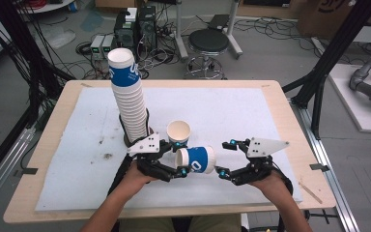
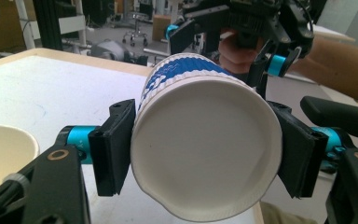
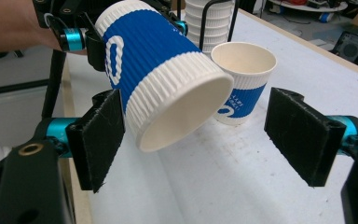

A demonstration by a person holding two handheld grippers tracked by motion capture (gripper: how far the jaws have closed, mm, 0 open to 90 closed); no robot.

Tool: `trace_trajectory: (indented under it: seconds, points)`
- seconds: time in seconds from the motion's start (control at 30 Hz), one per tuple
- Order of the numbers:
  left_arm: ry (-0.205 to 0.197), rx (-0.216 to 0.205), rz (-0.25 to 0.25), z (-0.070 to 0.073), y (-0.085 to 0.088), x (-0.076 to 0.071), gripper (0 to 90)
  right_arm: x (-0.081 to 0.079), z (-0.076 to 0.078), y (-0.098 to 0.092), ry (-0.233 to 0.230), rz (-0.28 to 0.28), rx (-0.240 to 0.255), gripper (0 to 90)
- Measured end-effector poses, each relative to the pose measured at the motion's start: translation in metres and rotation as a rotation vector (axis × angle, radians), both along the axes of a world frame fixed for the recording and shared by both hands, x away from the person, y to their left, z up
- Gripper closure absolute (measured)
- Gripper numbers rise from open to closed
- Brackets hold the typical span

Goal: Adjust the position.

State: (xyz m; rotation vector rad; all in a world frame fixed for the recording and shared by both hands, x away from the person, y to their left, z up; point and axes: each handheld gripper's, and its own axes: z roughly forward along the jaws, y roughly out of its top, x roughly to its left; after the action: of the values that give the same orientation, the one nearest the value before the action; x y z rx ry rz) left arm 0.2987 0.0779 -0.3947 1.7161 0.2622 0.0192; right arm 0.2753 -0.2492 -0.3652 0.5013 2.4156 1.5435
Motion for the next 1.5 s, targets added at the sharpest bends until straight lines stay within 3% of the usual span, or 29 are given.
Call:
trace_trajectory:
  seconds: [0.17,0.5,1.1,1.5]
  points:
    - [0.003,-0.039,0.002,-0.003,0.002,0.000,29.8,-0.002,-0.006,-0.004,0.005,-0.013,0.031,20.5]
    - [-0.001,-0.059,-0.015,-0.008,0.004,-0.002,29.8,-0.003,-0.016,-0.006,0.038,-0.011,0.056,20.5]
    - [-0.010,-0.096,-0.083,-0.007,0.007,-0.005,29.9,-0.005,-0.027,0.003,0.089,0.062,0.069,20.5]
    - [-0.012,-0.106,-0.150,-0.004,0.000,-0.007,30.1,0.000,-0.029,0.019,0.143,0.174,0.082,16.3]
